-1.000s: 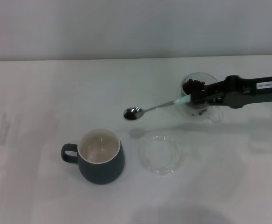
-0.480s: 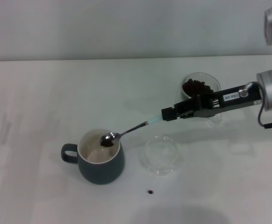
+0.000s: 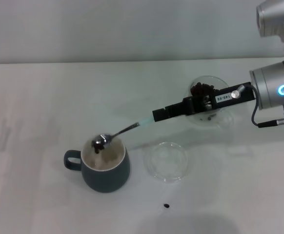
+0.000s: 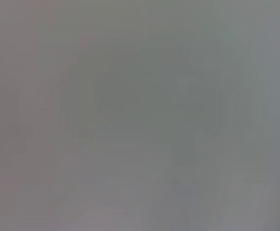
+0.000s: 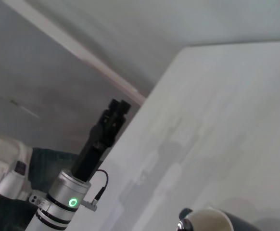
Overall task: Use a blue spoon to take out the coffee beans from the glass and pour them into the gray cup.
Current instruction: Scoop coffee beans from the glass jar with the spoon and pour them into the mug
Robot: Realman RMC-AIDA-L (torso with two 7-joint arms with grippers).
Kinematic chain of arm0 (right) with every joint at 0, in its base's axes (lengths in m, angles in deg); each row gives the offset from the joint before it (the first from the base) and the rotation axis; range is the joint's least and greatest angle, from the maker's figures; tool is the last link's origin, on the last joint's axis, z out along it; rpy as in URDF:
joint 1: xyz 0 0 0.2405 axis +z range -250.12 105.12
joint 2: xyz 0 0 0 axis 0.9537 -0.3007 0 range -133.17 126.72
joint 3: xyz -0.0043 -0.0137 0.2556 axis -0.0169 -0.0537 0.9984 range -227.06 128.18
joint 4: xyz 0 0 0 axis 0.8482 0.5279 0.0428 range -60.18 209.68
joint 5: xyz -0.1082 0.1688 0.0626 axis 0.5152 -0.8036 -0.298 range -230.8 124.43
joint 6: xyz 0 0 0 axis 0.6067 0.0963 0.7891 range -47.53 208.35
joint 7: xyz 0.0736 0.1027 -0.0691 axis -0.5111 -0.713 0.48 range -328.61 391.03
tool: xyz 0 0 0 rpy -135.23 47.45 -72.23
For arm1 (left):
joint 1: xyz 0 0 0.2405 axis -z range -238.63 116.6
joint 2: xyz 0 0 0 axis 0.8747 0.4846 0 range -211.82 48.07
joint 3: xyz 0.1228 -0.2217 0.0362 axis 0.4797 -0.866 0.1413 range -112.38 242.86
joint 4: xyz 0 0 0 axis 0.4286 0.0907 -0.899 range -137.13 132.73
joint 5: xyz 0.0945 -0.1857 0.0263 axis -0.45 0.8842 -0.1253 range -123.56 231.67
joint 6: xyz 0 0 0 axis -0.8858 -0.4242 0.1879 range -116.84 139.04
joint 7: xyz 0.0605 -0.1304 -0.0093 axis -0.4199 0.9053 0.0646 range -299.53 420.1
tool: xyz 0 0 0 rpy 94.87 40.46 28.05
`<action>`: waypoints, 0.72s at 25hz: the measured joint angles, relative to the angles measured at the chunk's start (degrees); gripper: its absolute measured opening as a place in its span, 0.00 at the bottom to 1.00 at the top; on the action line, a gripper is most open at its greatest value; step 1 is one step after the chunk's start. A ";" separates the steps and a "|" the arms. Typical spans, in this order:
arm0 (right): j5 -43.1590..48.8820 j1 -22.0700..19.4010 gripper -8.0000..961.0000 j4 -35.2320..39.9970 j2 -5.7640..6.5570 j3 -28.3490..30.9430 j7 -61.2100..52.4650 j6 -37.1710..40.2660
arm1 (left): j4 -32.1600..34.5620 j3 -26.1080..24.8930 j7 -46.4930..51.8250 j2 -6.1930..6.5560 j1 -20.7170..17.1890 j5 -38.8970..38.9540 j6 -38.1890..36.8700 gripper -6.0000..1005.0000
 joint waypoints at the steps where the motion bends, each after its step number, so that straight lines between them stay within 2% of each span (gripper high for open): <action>1: -0.28 -0.01 0.16 0.00 -0.01 -0.34 0.98 -0.45 | -0.04 0.00 0.00 0.00 -0.04 0.00 0.00 0.80; 10: -0.58 -1.43 0.16 2.10 -0.10 -3.74 9.27 -4.20 | -0.27 0.00 0.00 0.05 -0.08 0.00 -0.01 0.80; 15: -2.37 -3.75 0.16 5.92 -0.11 -5.56 11.08 -3.98 | -0.27 0.00 0.00 0.07 -0.01 0.00 -0.01 0.80; 18: -5.06 -5.60 0.16 7.81 0.36 -4.94 10.89 -2.98 | -0.27 0.00 0.00 0.08 0.06 0.00 -0.02 0.80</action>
